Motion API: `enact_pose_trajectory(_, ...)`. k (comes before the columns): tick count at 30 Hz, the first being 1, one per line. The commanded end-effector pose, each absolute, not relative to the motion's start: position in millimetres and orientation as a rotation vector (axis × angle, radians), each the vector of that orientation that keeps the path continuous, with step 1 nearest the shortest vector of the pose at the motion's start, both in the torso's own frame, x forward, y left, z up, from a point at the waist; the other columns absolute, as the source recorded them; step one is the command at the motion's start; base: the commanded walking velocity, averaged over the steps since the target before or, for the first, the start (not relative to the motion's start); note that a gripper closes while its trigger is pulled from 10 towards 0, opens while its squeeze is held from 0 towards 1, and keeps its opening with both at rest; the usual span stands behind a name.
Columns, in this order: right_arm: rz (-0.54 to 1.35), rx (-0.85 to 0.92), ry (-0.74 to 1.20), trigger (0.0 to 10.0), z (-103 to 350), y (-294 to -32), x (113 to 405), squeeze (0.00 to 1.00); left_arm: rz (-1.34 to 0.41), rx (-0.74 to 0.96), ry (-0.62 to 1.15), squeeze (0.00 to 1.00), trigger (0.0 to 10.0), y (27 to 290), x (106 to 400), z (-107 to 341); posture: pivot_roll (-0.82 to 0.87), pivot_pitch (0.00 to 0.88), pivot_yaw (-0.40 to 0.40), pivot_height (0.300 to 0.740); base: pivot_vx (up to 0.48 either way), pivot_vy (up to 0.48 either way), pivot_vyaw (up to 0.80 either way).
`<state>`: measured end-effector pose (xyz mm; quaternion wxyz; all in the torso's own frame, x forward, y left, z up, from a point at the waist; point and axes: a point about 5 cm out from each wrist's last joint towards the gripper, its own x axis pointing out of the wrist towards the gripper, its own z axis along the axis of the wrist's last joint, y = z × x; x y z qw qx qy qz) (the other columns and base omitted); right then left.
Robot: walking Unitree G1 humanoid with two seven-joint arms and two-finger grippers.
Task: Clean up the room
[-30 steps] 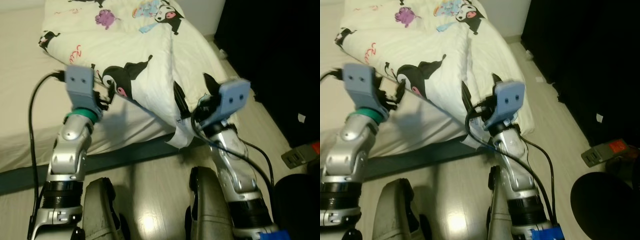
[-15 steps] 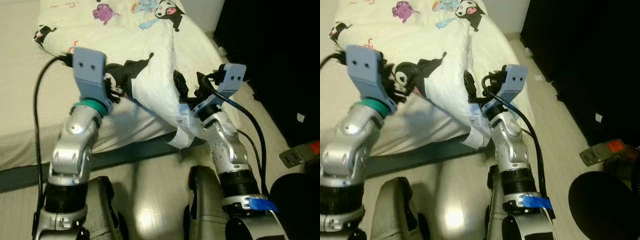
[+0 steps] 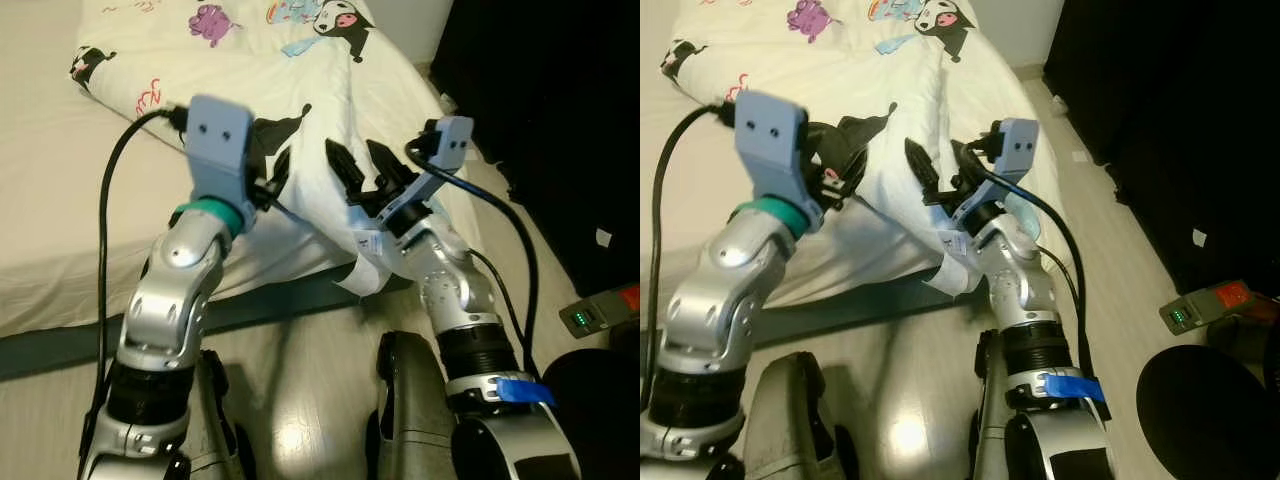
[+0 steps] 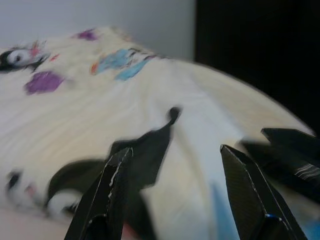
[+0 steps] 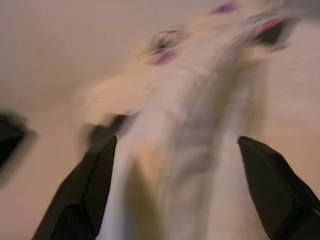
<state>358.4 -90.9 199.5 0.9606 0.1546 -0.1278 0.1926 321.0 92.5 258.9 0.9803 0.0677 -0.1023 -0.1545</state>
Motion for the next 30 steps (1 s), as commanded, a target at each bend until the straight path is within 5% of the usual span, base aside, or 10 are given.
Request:
enact_pose_trajectory(1,0.269,0.229,-0.277,10.0,191,-104,355,0.0,-0.328,0.163,-0.158,0.0,10.0,87,323,247,-0.01,0.171,0.02,0.5,0.0,0.0,0.0)
enact_pose_trajectory(13,-0.021,-0.152,-0.571,10.0,231,-178,297,0.0,-0.319,0.171,-0.065,0.0,10.0,61,344,222,-0.14,0.165,0.059,0.5,0.0,0.0,0.0)
enact_pose_trajectory(25,-0.13,-0.158,-0.496,10.0,208,-193,293,0.0,-0.379,0.212,-0.116,0.0,10.0,31,343,230,-0.15,0.17,0.067,0.5,0.0,0.0,0.0)
enact_pose_trajectory(30,-0.105,-0.141,-0.452,10.0,200,-183,294,0.0,-0.205,0.426,-0.114,0.0,10.0,28,357,214,-0.14,0.177,0.067,0.5,0.0,0.0,0.0)
